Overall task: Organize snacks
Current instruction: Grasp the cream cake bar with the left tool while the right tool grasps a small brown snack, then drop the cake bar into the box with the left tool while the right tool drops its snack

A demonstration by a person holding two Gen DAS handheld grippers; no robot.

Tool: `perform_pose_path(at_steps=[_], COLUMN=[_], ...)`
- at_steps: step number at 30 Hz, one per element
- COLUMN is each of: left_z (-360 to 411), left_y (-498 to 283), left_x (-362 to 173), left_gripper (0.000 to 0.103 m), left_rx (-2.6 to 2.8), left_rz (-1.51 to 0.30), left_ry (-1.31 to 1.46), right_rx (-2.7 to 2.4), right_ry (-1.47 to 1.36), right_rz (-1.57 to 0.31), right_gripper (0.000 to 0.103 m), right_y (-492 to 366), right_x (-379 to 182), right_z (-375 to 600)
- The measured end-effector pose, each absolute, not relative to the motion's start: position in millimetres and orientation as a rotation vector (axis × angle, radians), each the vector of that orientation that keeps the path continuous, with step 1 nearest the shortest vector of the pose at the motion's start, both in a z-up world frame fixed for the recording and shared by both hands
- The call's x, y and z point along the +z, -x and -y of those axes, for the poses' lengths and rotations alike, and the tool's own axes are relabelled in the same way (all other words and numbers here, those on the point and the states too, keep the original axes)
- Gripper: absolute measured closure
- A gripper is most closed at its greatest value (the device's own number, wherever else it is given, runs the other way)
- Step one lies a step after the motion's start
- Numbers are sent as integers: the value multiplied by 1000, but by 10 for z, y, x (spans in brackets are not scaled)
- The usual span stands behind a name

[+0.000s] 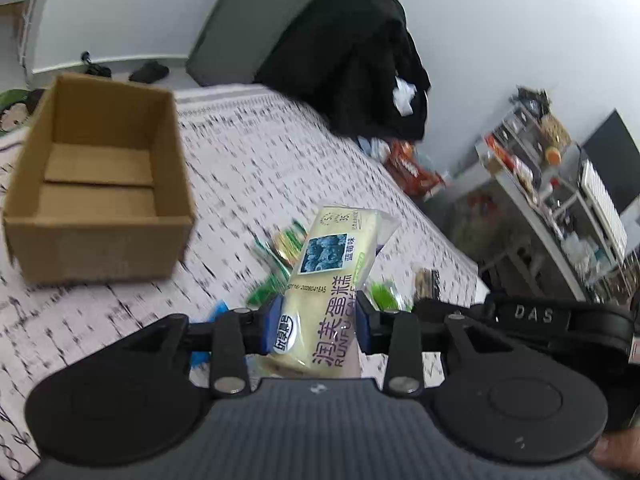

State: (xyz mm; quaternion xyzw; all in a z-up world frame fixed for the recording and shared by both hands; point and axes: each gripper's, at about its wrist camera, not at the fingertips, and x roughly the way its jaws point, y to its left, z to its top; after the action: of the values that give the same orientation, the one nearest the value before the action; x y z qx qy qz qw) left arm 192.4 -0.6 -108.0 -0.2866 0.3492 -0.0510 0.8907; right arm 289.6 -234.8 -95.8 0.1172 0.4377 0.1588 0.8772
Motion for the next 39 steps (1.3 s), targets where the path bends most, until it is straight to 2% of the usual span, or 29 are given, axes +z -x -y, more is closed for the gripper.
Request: perform_pose_path(at_steps=[18, 35, 37, 39], left_z=[-725, -1349, -1386, -1422], left_y=[-1785, -1786, -1805, -1825], left_x=[-901, -1197, -1222, -1260], left_gripper=[66, 66, 66, 64], left_rx=[20, 199, 223, 247], left_rz=[-585, -566, -575, -590], left_ry=[717, 887, 893, 906], right_rx=[442, 543, 567, 572], right_ry=[-178, -163, -156, -146], right_rz=[-881, -941, -950, -966], right_gripper=[83, 83, 82, 76], right_y=[-2902, -3174, -3191, -3201], right_x=[-841, -1100, -1118, -1145], right_z=[1502, 755, 693, 652])
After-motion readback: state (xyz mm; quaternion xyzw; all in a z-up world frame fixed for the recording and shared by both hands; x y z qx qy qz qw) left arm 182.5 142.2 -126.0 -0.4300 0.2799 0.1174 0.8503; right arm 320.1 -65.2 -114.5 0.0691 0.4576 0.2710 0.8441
